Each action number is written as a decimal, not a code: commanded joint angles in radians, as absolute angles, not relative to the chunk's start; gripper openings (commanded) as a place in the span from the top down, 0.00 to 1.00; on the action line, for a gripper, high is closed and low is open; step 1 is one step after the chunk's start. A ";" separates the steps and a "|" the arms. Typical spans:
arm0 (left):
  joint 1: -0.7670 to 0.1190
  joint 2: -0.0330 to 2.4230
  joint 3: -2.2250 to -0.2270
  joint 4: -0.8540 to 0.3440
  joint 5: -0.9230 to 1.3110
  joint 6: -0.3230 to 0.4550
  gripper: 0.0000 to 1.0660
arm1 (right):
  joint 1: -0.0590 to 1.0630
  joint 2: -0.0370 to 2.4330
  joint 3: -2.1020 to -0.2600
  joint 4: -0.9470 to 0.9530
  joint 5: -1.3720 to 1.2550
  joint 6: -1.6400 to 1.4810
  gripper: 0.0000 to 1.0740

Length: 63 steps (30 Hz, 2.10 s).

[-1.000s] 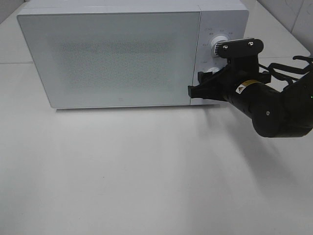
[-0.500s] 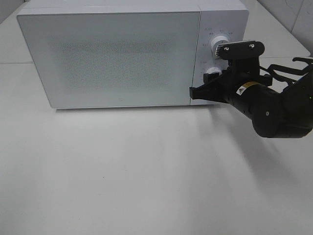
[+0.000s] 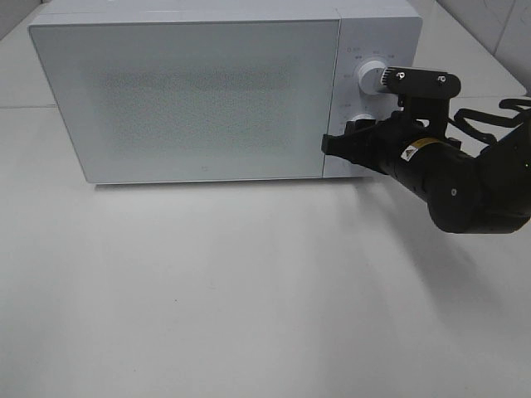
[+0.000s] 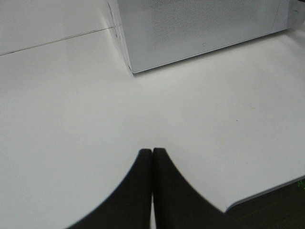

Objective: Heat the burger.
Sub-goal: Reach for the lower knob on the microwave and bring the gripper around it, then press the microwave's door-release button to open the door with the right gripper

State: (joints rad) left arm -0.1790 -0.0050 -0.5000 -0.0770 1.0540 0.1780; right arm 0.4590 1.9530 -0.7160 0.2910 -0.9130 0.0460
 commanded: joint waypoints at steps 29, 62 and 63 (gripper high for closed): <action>-0.177 -0.025 -0.498 -0.082 1.041 0.173 1.00 | 0.456 1.949 -0.726 0.156 -1.175 1.497 1.00; -0.177 -0.025 -0.498 -0.082 1.041 0.173 1.00 | 0.454 1.943 -0.583 -0.318 -1.173 1.031 0.38; -0.177 -0.025 -0.498 -0.082 1.041 0.173 1.00 | 0.454 1.943 -0.583 -0.332 -1.167 1.000 0.39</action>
State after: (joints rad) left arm -0.1790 -0.0050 -0.5000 -0.0770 1.0540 0.1780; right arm 0.4510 1.9530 -0.5820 -0.2740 -1.1740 1.0940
